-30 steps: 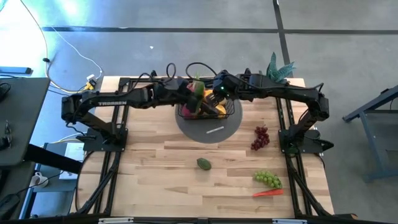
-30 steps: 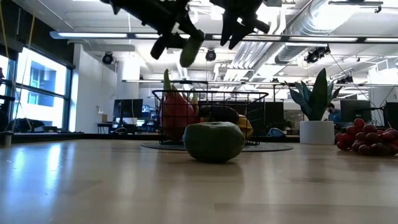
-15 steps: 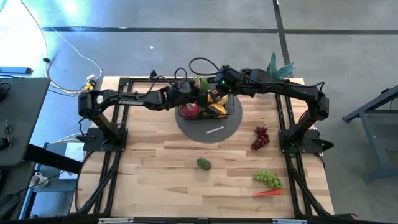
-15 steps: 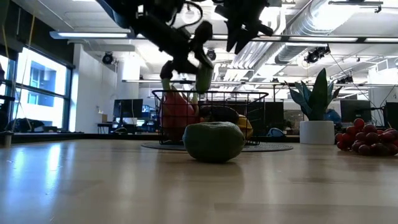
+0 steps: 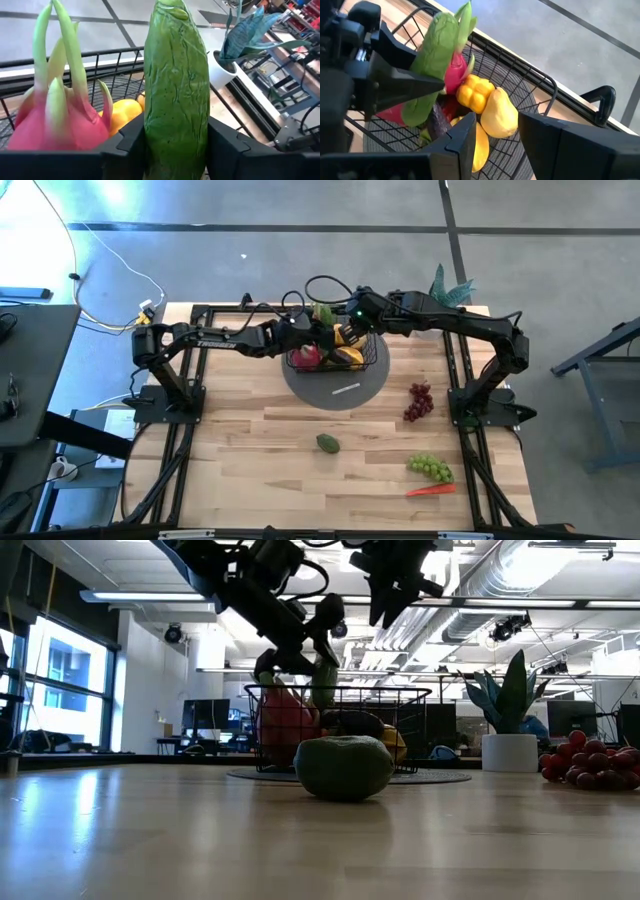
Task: Build produce basket
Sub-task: Put the green cucumber into the black wire basket, then put the green lime into the black wire basket
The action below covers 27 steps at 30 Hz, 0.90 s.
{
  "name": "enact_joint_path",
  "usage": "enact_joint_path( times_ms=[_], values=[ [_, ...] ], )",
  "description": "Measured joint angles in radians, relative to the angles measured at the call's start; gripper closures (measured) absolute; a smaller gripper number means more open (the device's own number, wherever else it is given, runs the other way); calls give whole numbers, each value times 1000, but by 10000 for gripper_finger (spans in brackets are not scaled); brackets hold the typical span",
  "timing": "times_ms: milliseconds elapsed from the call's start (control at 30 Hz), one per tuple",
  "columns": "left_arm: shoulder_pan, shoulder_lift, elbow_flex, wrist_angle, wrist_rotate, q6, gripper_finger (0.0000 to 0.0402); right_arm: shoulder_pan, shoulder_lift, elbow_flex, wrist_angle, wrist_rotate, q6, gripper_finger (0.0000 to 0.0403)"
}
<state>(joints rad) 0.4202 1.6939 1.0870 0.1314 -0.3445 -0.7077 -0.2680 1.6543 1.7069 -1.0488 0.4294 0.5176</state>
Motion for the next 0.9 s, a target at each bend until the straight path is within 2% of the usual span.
enact_joint_path(
  times_ms=[433,567,733,900],
  values=[
    [79,-6,0,-7,182,-41,182,4,0,0,-42,-24,16,274],
    [112,-7,0,-8,237,-40,178,18,0,0,-86,-27,55,274],
    [125,-10,0,1,254,-7,179,61,0,0,-128,-40,91,274],
    [122,-43,25,2,258,105,179,110,0,0,-143,-56,137,274]
  ],
)
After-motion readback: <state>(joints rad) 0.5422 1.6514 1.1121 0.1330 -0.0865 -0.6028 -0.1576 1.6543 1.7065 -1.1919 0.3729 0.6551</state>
